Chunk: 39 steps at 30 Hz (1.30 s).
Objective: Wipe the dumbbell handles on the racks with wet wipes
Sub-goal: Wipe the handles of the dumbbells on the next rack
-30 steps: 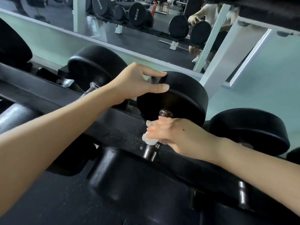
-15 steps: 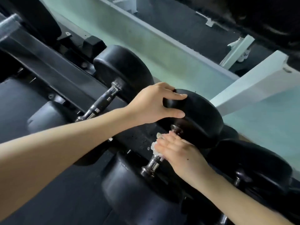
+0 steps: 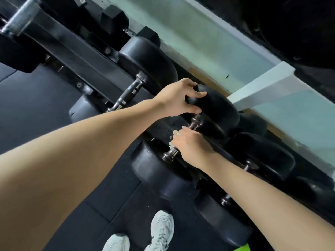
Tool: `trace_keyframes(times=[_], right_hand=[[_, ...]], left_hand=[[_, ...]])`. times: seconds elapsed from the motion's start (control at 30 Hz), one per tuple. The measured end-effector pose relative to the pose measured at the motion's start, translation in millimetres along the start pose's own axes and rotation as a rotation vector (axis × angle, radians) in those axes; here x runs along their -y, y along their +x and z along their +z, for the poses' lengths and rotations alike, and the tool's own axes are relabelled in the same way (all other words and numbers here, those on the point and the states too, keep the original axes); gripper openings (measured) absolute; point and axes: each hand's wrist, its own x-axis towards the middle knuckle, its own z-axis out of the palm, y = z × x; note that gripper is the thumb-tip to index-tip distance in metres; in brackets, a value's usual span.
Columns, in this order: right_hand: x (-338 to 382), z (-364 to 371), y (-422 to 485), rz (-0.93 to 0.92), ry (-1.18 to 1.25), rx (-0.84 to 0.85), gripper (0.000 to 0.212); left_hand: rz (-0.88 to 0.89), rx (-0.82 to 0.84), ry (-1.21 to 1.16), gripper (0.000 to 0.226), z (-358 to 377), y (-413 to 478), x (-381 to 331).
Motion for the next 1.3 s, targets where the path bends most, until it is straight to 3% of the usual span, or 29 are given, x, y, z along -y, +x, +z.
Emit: trace_keyframes(times=[0.07, 0.13, 0.27, 0.37, 0.47, 0.57, 0.63, 0.73, 0.83, 0.9, 1.0, 1.1, 1.3], right_hand=[[7, 5, -17, 0.019, 0.215, -0.043, 0.045], [14, -15, -36, 0.163, 0.458, -0.154, 0.038], [17, -35, -66, 0.746, 1.348, -0.443, 0.032], [17, -26, -58, 1.11, 1.685, -0.479, 0.026], [16, -15, -41, 1.288, 1.723, -0.385, 0.033], [17, -7, -26, 1.289, 1.894, -0.346, 0.029], [18, 0, -17, 1.234, 2.015, -0.358, 0.04], [18, 6, -11, 1.211, 2.181, -0.352, 0.031], [17, 7, -6, 1.21, 2.345, -0.323, 0.003], [16, 10, -2, 1.251, 2.396, -0.324, 0.013], [18, 9, 6, 1.293, 2.387, -0.381, 0.006], [21, 8, 13, 1.42, 2.286, -0.422, 0.014], [23, 6, 26, 1.558, 2.153, -0.453, 0.01]], left_hand=[[-0.017, 0.028, 0.02, 0.048, -3, -3, -5], [-0.038, 0.019, 0.012, 0.037, -12, -10, -11], [-0.241, -0.161, -0.081, 0.031, -22, -43, -13], [-0.421, -0.239, -0.194, 0.024, -18, -63, -10], [-0.523, -0.261, -0.26, 0.02, -14, -71, -9], [-0.511, -0.231, -0.3, 0.021, -14, -65, -6], [-0.45, -0.173, -0.312, 0.026, -13, -50, -7], [-0.41, -0.007, -0.28, 0.056, -13, -17, -13], [-0.445, 0.134, -0.267, 0.08, -14, 17, -20], [-0.465, 0.213, -0.25, 0.089, -13, 33, -20], [-0.455, 0.257, -0.182, 0.096, -14, 43, -18], [-0.443, 0.234, -0.175, 0.093, -16, 45, -15], [-0.456, 0.182, -0.216, 0.091, -14, 44, -14]])
